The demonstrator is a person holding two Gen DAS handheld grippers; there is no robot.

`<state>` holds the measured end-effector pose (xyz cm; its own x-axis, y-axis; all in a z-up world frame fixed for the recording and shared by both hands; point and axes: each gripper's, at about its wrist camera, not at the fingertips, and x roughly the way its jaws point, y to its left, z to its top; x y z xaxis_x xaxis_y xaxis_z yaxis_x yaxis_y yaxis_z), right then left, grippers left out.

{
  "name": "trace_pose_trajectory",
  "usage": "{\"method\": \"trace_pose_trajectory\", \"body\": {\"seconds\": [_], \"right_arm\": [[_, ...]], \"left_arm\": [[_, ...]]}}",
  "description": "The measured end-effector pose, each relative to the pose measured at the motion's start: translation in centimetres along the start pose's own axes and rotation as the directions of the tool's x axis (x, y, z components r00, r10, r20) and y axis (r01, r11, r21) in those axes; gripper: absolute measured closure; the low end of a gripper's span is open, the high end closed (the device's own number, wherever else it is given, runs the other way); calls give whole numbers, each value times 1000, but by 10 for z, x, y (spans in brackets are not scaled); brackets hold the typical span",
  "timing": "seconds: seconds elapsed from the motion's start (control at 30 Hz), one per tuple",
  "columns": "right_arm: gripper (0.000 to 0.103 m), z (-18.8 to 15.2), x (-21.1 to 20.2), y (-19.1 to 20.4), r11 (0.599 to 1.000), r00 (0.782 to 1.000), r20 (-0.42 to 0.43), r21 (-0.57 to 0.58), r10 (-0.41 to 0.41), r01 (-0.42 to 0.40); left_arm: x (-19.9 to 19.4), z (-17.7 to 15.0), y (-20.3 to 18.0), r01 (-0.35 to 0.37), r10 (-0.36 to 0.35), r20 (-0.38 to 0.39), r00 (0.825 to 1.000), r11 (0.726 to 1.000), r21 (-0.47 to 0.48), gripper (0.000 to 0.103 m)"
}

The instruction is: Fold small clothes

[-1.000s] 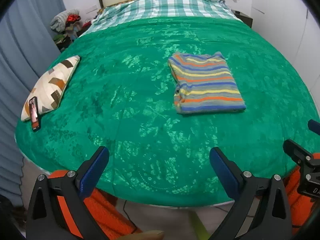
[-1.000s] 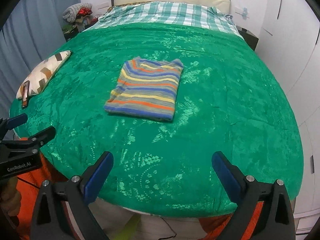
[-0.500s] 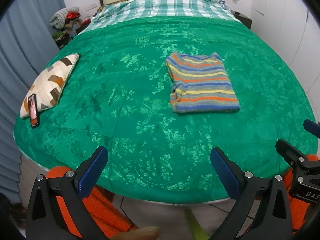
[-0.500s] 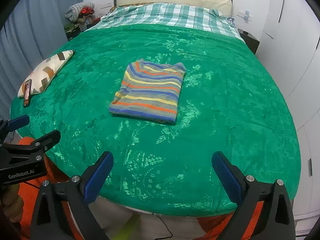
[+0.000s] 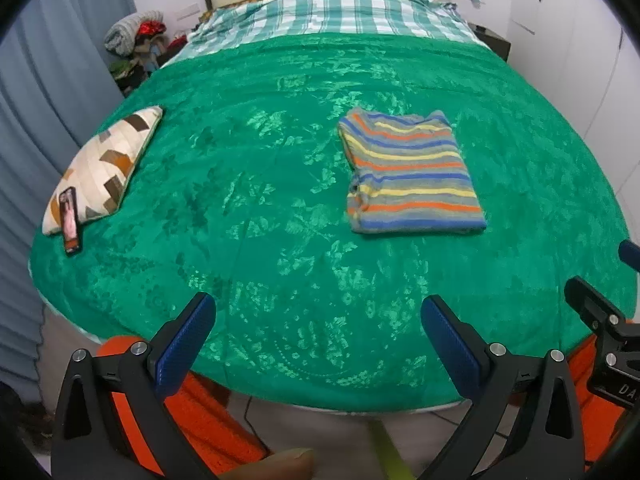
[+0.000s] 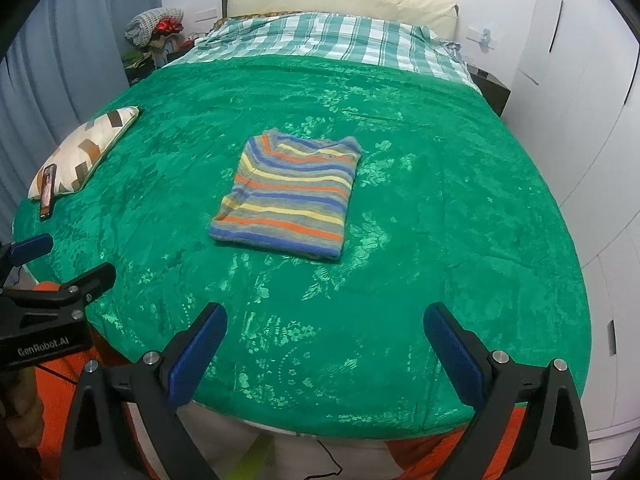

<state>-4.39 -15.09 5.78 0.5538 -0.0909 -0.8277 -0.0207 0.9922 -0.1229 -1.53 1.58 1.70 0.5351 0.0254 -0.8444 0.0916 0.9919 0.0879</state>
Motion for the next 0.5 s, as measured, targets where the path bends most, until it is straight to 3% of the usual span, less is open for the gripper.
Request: {"method": "trace_pose_trajectory", "body": {"seconds": [0.27, 0.5], "right_arm": [[5, 1, 1, -4, 1000, 1000, 3, 5, -27, 27], [5, 2, 0, -4, 999, 999, 7, -1, -48, 48]], "left_arm": [[3, 6, 12, 35, -34, 29, 999, 999, -41, 0], [7, 5, 7, -1, 0, 19, 1000, 1000, 11, 0]]}}
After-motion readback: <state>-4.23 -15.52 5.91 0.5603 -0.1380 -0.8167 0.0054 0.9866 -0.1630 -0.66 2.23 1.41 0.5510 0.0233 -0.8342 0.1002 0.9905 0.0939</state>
